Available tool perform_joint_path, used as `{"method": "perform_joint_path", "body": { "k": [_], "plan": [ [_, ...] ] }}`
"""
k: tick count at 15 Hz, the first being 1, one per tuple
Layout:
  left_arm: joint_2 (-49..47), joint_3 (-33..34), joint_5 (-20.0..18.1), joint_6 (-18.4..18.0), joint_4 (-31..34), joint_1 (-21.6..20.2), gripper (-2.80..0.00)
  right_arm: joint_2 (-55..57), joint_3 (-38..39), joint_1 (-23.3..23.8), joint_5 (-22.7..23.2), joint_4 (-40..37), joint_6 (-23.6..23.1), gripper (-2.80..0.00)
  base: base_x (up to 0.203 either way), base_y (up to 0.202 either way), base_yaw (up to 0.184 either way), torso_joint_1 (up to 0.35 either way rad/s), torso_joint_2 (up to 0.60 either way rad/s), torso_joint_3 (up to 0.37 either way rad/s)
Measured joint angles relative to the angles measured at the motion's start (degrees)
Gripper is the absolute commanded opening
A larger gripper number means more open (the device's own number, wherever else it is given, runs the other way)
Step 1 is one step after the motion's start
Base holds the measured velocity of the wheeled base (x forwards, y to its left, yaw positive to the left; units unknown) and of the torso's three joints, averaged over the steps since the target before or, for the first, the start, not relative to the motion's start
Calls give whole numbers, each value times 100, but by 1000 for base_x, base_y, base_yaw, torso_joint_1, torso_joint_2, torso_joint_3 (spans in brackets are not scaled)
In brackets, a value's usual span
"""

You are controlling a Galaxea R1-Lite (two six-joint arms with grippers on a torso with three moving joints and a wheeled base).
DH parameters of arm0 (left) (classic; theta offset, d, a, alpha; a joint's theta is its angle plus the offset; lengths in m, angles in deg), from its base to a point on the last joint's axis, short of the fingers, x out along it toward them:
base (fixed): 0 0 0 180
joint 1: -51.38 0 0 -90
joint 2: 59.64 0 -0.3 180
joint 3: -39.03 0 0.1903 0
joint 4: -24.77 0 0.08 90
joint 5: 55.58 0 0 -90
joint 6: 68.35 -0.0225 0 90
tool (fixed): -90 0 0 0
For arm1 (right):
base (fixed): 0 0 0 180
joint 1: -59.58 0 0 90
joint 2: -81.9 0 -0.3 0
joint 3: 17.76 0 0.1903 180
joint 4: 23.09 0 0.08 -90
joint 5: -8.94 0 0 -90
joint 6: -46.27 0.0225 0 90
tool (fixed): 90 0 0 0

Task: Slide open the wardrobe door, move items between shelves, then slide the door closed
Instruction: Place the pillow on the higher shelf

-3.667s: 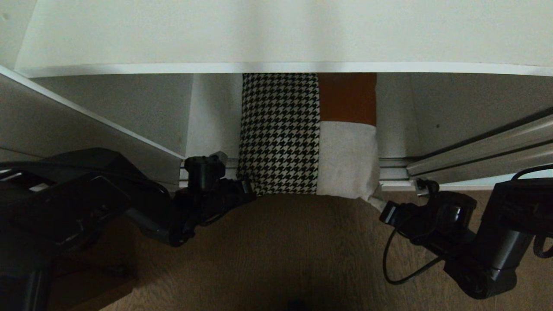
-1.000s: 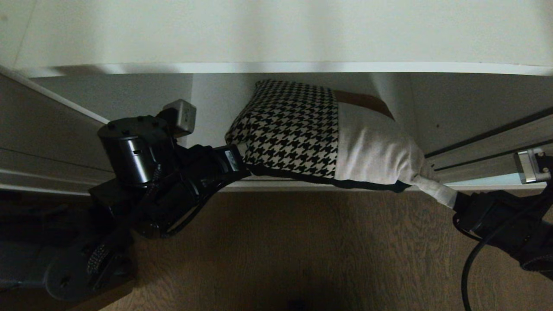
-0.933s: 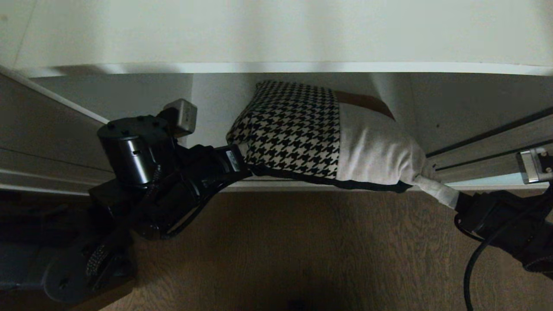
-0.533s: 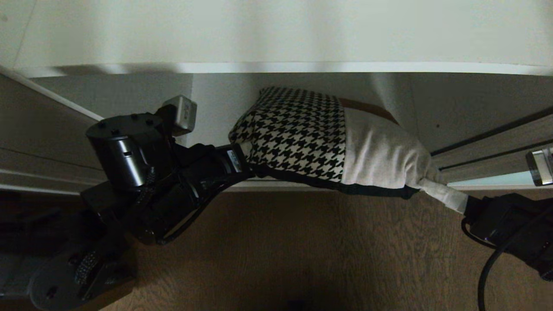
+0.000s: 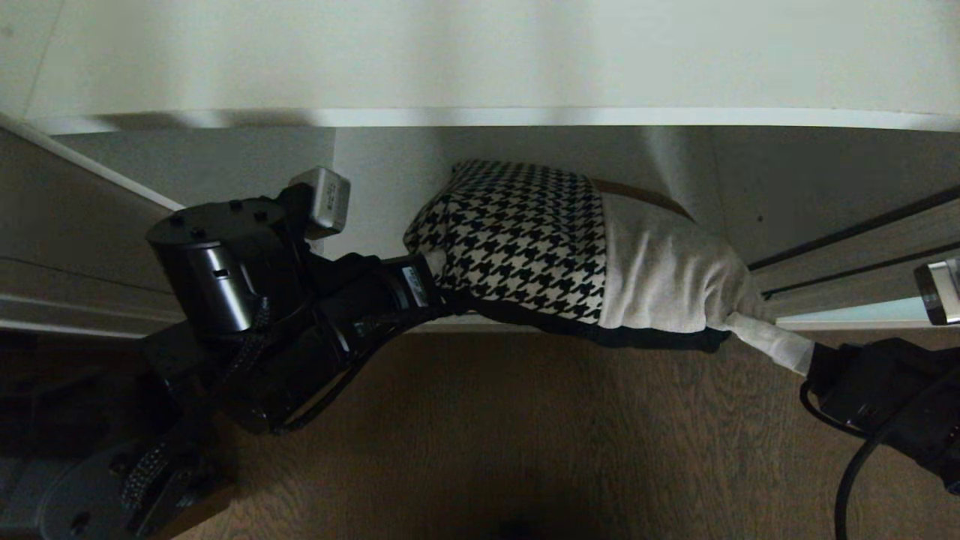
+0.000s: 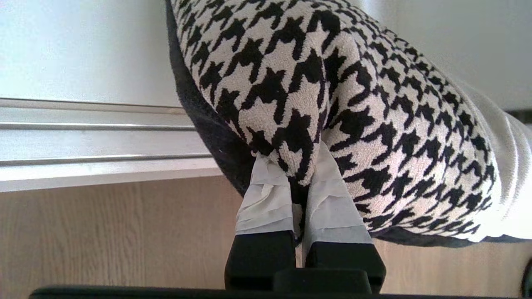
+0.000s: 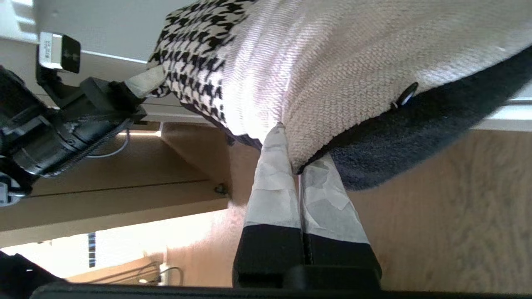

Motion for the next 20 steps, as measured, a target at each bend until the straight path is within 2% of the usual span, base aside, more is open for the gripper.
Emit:
{"method": "perform_joint_path", "body": {
  "k": [4,15,20],
  "plan": [
    [-66,-112,3,-12,159,290,-280,-16,-22,-78,-2,-13,119,-280,-152,0,0,3,3,2],
    [-40,-122,11,-20,147,264,-280,-7,-85,-56,1,-8,132,-280,-195,0,-1,2,3,1],
    [-61,-154,8,-14,121,230,-280,14,-72,-51,-2,0,160,-280,-73,0,-1,4,2,5]
  ]
}}
